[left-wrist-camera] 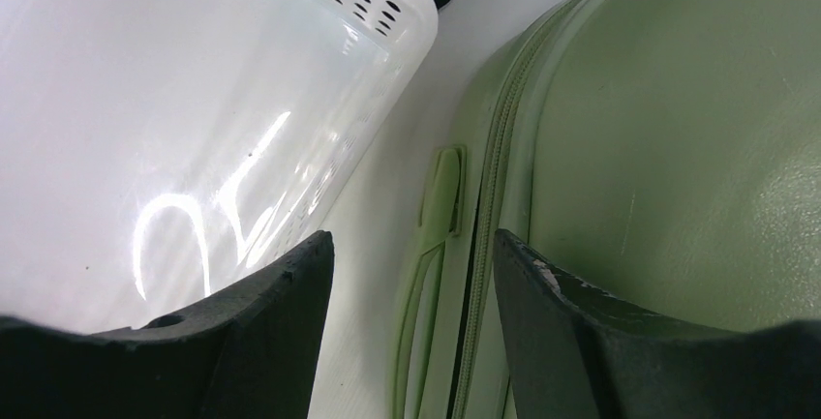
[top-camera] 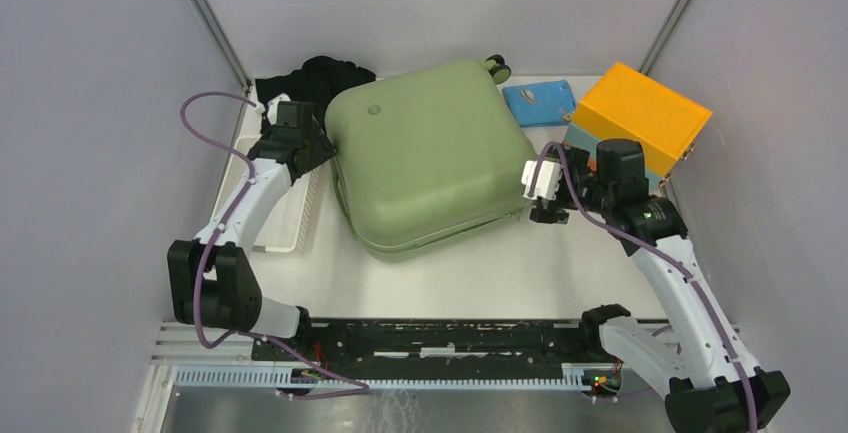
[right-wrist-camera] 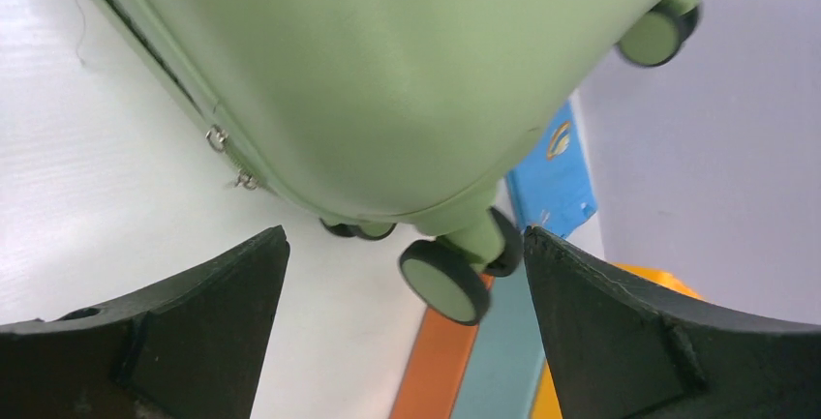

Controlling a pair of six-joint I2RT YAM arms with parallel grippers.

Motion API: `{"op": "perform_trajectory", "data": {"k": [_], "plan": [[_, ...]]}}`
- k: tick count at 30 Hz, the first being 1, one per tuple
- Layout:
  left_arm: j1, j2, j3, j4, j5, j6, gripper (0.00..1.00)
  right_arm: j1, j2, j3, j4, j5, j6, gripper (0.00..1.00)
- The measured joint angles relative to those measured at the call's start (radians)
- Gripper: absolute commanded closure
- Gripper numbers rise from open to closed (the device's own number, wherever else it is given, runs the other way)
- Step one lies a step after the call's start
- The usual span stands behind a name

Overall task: Open, take out, and arrange the luggage
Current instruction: Adjust the luggage at the center of the board.

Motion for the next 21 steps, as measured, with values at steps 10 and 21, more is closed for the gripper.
{"op": "perform_trajectory", "data": {"k": [10, 21], "plan": [[0.004, -0.015, 0.061, -0.023, 0.008, 0.071, 0.16, -0.100, 0.122, 0.300, -0.112, -0.166, 0.067, 0.02], [-0.005, -0.396, -0.034, -0.076, 0.150, 0.153, 0.17, -0.169, 0.376, 0.495, -0.376, -0.200, -0.161, 0.02]]}}
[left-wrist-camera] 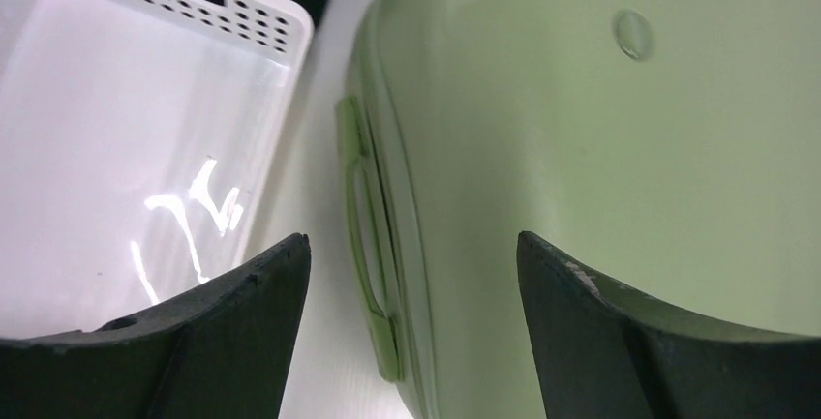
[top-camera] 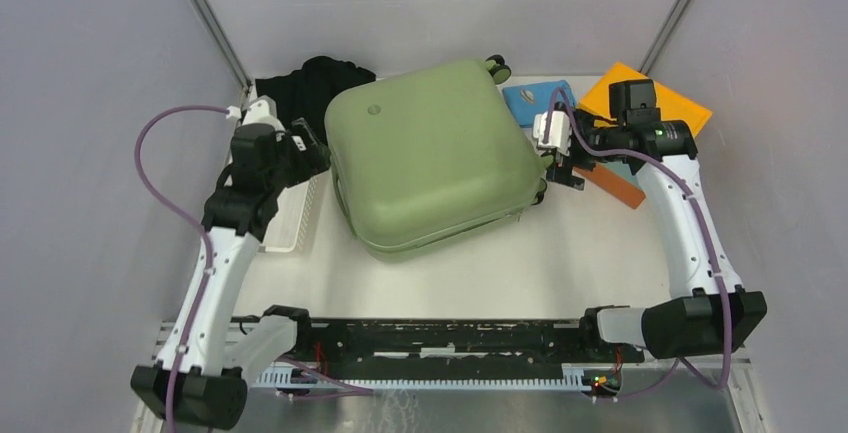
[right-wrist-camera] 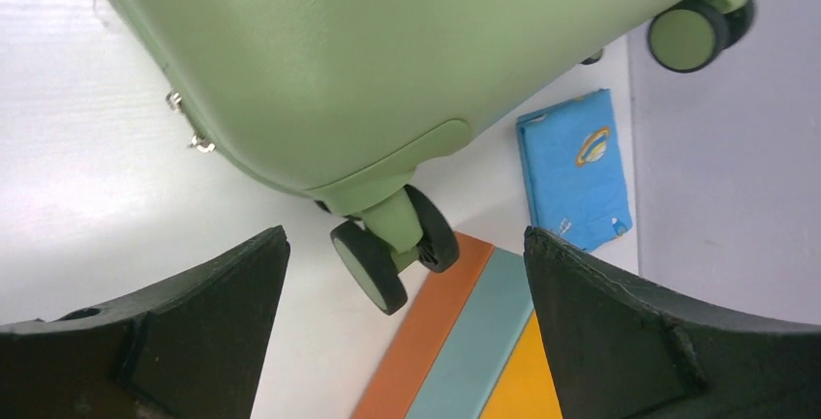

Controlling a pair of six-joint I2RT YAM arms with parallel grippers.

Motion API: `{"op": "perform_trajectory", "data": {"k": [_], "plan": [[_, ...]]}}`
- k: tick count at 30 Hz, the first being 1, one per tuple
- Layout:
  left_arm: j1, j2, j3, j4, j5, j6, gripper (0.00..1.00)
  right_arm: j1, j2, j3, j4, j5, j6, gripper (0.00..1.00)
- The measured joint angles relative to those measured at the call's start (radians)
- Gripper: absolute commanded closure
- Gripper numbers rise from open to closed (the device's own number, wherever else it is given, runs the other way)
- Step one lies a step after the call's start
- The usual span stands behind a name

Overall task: Open, take out, and arrange the luggage
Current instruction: Adjust the luggage at the center of the board.

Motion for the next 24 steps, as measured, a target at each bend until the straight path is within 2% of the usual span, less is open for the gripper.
{"op": "perform_trajectory", "data": {"k": [4, 9, 19, 21, 24], "plan": [[0.000, -0.135, -0.060, -0.002, 0.122, 0.001, 0.24, -0.004, 0.045, 0.027, -0.107, 0.031, -0.137, 0.02], [-0.002, -0.182, -0.105, -0.003, 0.228, -0.009, 0.30, -0.005, 0.116, 0.029, -0.174, 0.082, -0.265, 0.02], [-0.002, -0.146, -0.139, 0.004, 0.230, -0.023, 0.36, -0.010, 0.241, 0.067, -0.156, 0.118, -0.382, 0.02], [-0.002, -0.138, -0.152, 0.015, 0.230, -0.029, 0.40, -0.010, 0.253, 0.070, -0.147, 0.117, -0.393, 0.03], [-0.002, -0.117, -0.176, 0.033, 0.230, -0.035, 0.53, -0.010, 0.275, 0.070, -0.146, 0.117, -0.408, 0.09]]}}
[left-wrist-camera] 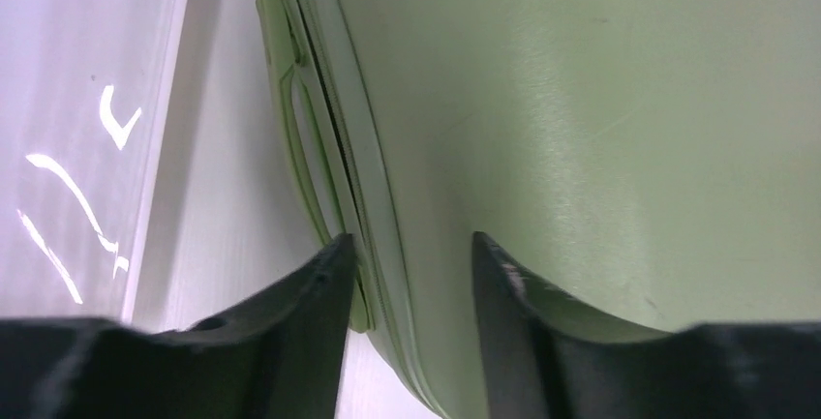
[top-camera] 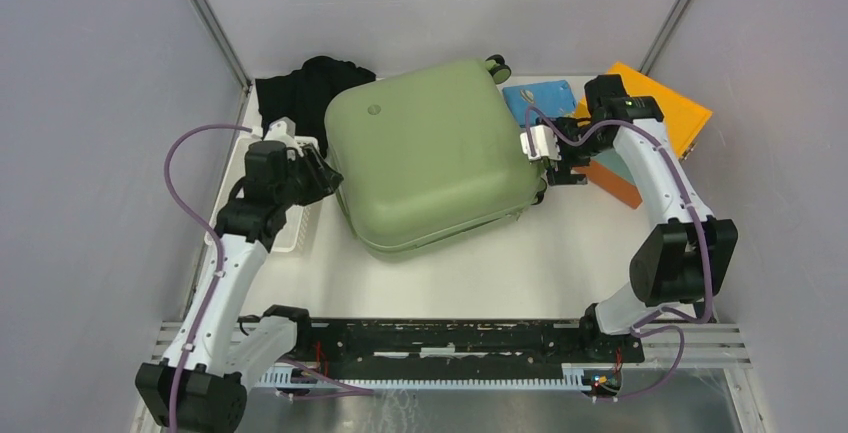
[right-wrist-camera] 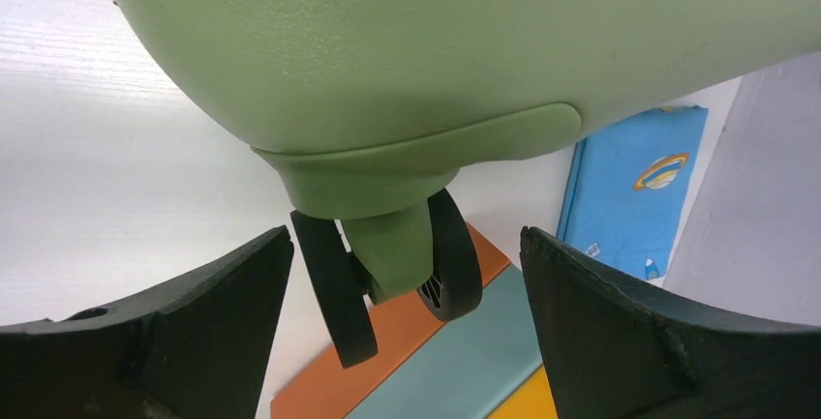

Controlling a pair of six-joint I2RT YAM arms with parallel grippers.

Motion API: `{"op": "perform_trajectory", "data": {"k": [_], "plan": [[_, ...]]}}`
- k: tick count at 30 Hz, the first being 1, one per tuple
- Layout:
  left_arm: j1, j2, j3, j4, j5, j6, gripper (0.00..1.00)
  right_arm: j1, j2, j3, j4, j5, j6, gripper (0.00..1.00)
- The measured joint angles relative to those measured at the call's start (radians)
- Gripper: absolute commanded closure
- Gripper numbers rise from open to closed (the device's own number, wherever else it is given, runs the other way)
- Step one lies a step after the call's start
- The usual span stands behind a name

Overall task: Open, take out, and arrange the luggage
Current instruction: Adjust the luggage at the center of the board.

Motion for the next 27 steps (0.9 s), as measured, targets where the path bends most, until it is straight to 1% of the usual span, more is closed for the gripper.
{"op": "perform_trajectory", "data": {"k": [1, 3, 5, 7, 9, 15, 19, 27], "plan": [[0.000, 0.011, -0.008, 0.003, 0.000, -0.001, 0.56, 0.000, 0.008, 0.000, 0.000, 0.000, -0.004, 0.12], [0.000, 0.036, -0.021, 0.004, -0.003, -0.006, 0.59, -0.001, 0.017, -0.002, 0.000, 0.001, -0.010, 0.19], [0.000, 0.061, -0.028, 0.007, -0.008, -0.008, 0.60, -0.002, 0.017, -0.008, 0.000, 0.001, -0.016, 0.30], [0.000, 0.088, -0.029, 0.019, -0.013, -0.008, 0.60, -0.002, 0.013, -0.016, 0.001, 0.000, -0.023, 0.39], [0.000, 0.117, -0.029, 0.039, -0.018, -0.008, 0.60, -0.002, 0.002, -0.031, 0.010, 0.000, -0.027, 0.43], [0.004, 0.265, -0.012, 0.079, -0.026, -0.007, 0.60, -0.004, -0.069, -0.096, 0.082, -0.022, -0.030, 0.51], [0.010, 0.369, 0.066, 0.077, -0.027, 0.006, 0.60, -0.008, -0.153, -0.192, 0.142, -0.044, -0.010, 0.55], [0.017, 0.551, 0.217, 0.114, -0.028, 0.024, 0.60, -0.016, -0.328, -0.360, 0.195, -0.107, 0.083, 0.57]]}}
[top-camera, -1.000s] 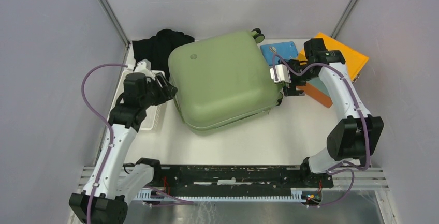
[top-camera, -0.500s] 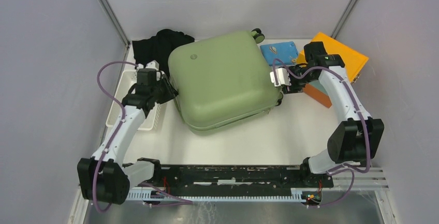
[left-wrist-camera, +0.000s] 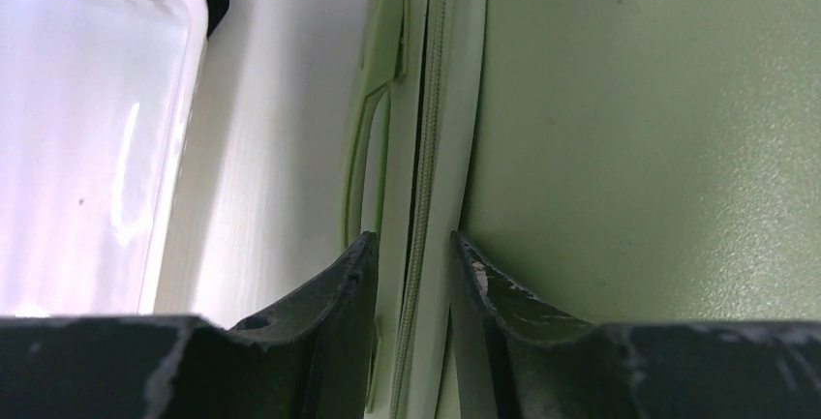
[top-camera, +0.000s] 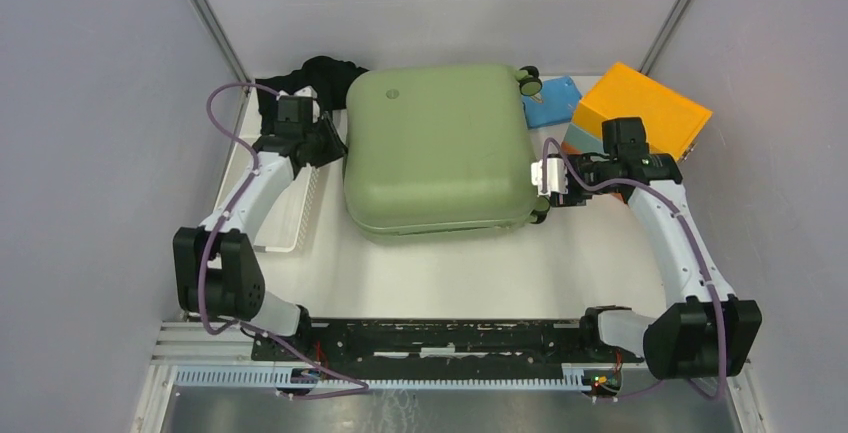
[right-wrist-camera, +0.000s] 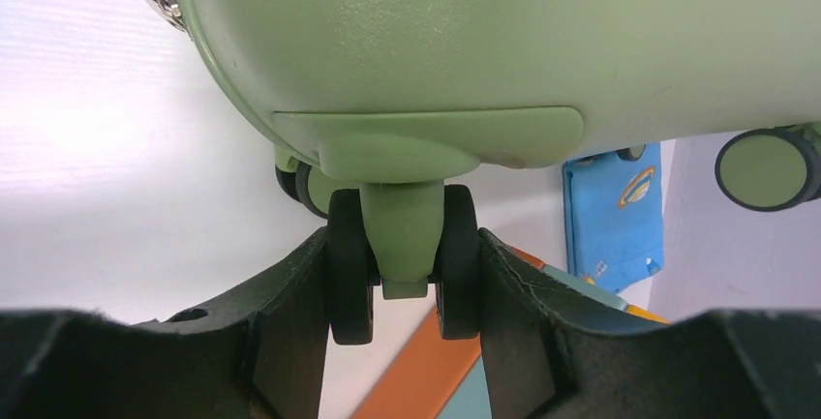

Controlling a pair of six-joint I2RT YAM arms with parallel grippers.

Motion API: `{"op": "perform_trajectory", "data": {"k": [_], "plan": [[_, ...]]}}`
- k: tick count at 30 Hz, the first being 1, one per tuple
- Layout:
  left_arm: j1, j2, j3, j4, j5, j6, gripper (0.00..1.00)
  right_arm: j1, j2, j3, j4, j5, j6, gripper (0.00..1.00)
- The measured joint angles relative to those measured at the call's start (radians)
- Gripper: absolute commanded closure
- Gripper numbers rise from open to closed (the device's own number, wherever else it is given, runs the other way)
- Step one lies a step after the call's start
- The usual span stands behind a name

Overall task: Open, take out, and arrange the luggage
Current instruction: Adjust the luggage at the center of the board.

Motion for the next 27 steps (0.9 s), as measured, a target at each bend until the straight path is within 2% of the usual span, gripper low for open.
{"op": "perform_trajectory", "data": {"k": [5, 9, 10, 16, 19, 23, 27], "plan": [[0.003, 0.105, 0.117, 0.023, -0.006, 0.000, 0.60, 0.014, -0.073, -0.072, 0.047, -0.029, 0.076, 0.56], [0.009, 0.192, 0.226, 0.037, -0.021, 0.011, 0.60, 0.082, -0.138, -0.135, 0.111, -0.026, 0.185, 0.53], [0.012, 0.213, 0.255, 0.037, -0.025, 0.015, 0.60, 0.108, -0.153, -0.151, 0.128, -0.026, 0.223, 0.50], [0.028, 0.297, 0.395, 0.023, -0.015, 0.035, 0.57, 0.220, -0.183, -0.192, 0.148, -0.090, 0.427, 0.13], [0.039, 0.289, 0.410, 0.005, -0.014, 0.048, 0.48, 0.233, -0.181, -0.193, 0.125, -0.088, 0.478, 0.02], [0.057, 0.222, 0.402, -0.031, -0.015, 0.081, 0.38, 0.231, -0.230, -0.178, 0.097, -0.075, 0.518, 0.02], [0.069, 0.009, 0.289, -0.031, 0.017, 0.099, 0.37, 0.195, -0.274, -0.096, 0.063, -0.095, 0.527, 0.02]]}}
